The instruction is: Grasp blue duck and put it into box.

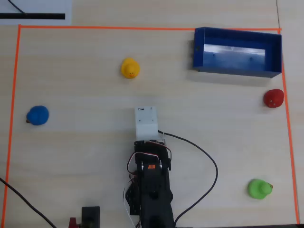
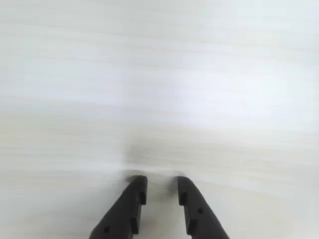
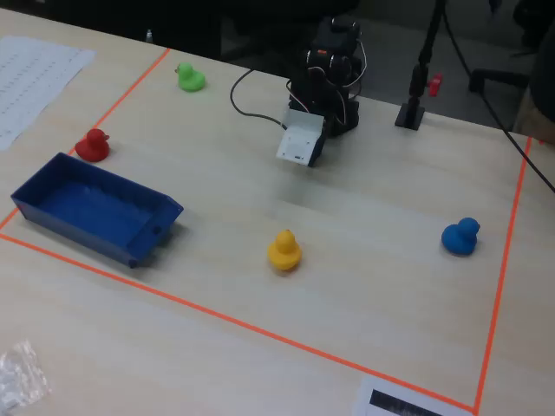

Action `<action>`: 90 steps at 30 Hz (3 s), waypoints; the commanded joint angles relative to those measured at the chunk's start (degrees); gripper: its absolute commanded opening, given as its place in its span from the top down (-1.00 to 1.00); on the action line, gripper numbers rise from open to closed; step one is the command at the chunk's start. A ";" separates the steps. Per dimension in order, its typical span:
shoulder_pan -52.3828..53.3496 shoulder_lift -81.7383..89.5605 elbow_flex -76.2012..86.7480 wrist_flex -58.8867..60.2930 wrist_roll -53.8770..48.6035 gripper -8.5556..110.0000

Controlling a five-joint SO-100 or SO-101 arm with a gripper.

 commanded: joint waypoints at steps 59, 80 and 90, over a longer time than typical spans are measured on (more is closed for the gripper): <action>0.44 0.00 -0.26 1.05 -0.26 0.83; -50.98 -87.80 -90.00 13.89 16.08 0.26; -54.23 -133.15 -146.69 13.80 23.20 0.15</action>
